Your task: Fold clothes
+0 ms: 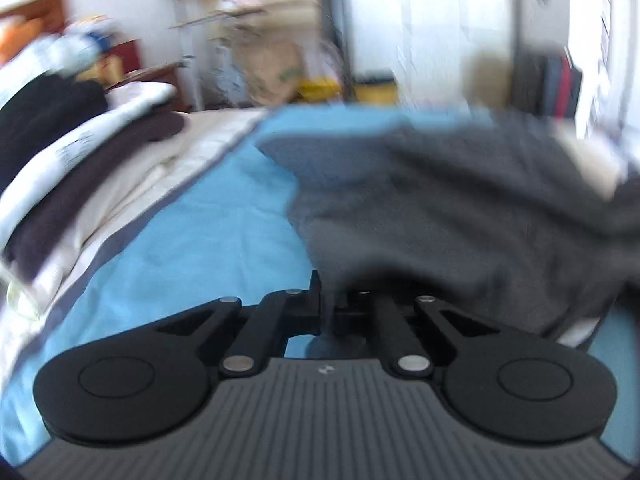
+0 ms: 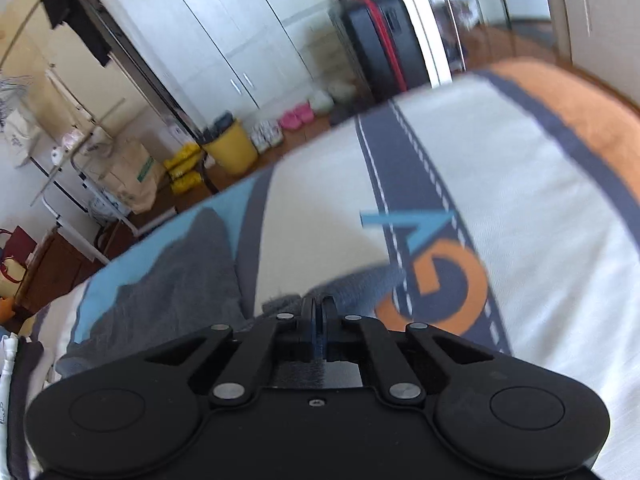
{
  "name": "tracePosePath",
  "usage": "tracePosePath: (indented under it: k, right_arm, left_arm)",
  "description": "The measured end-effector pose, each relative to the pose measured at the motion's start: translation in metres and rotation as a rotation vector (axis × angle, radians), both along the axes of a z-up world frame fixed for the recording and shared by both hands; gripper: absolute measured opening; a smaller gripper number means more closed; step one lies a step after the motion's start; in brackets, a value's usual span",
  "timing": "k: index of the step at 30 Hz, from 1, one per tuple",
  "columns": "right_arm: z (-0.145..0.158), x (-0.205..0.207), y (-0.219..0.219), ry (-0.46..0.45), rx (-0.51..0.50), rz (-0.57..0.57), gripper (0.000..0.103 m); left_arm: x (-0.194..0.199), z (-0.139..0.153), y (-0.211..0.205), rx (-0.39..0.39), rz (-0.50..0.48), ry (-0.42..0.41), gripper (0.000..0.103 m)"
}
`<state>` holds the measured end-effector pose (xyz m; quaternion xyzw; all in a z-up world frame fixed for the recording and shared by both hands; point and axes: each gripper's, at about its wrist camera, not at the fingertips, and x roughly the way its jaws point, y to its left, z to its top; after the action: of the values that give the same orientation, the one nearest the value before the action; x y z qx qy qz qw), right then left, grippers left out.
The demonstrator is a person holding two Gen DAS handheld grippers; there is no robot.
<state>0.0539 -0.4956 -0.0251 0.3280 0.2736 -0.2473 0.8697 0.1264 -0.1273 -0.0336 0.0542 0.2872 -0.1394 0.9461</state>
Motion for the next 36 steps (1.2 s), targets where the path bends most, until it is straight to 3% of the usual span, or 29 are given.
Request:
tracePosePath:
  k: [2, 5, 6, 9, 11, 15, 16, 18, 21, 23, 26, 30, 31, 32, 36]
  right_arm:
    - [0.021, -0.014, 0.005, -0.036, -0.079, -0.008, 0.005]
    - [0.038, -0.018, 0.022, 0.025, -0.28, -0.041, 0.004]
    - [0.039, -0.014, 0.026, 0.05, -0.332, -0.042, 0.004]
    - [0.032, 0.007, 0.029, 0.111, -0.377, -0.013, 0.006]
    - [0.025, 0.018, 0.026, 0.128, -0.347, -0.004, 0.008]
    - [0.014, 0.009, 0.023, 0.135, -0.228, -0.026, 0.015]
    - [0.015, 0.0, 0.023, 0.122, -0.161, -0.035, 0.02]
    - [0.015, -0.019, 0.022, 0.091, -0.022, -0.058, 0.042]
    - [0.008, -0.056, 0.014, 0.012, 0.229, -0.137, 0.042]
    - [-0.001, -0.075, 0.012, 0.002, 0.323, -0.153, 0.042]
    - [-0.013, -0.086, 0.023, 0.069, 0.387, -0.087, 0.044]
    - [-0.022, -0.083, 0.057, 0.113, 0.419, 0.147, 0.058]
    - [-0.025, -0.079, 0.065, 0.138, 0.42, 0.195, 0.058]
    - [-0.03, -0.073, 0.071, 0.168, 0.427, 0.206, 0.059]
    - [-0.045, -0.048, 0.085, 0.238, 0.458, 0.246, 0.059]
  left_arm:
    - [-0.016, 0.017, 0.018, -0.037, 0.083, -0.072, 0.002]
    - [-0.04, 0.025, 0.043, -0.081, 0.25, -0.07, 0.004]
    - [-0.04, 0.017, 0.049, -0.095, 0.28, -0.015, 0.004]
    - [-0.034, -0.011, 0.068, -0.145, 0.356, 0.178, 0.026]
    - [-0.034, -0.026, 0.077, -0.188, 0.361, 0.264, 0.027]
    - [-0.041, -0.022, 0.075, -0.146, 0.289, 0.246, 0.027]
    - [-0.042, -0.018, 0.075, -0.142, 0.268, 0.239, 0.027]
    - [-0.043, -0.01, 0.076, -0.179, 0.232, 0.232, 0.029]
    - [-0.045, -0.003, 0.072, -0.221, 0.191, 0.23, 0.033]
    - [-0.048, 0.0, 0.069, -0.241, 0.167, 0.23, 0.037]
    - [-0.055, 0.007, 0.062, -0.256, 0.109, 0.212, 0.04]
    - [-0.063, 0.018, 0.047, -0.25, 0.008, 0.186, 0.043]
    - [-0.065, 0.021, 0.043, -0.247, -0.017, 0.179, 0.048]
    - [-0.067, 0.023, 0.04, -0.244, -0.043, 0.172, 0.054]
    - [-0.077, 0.031, 0.022, -0.229, -0.145, 0.144, 0.056]
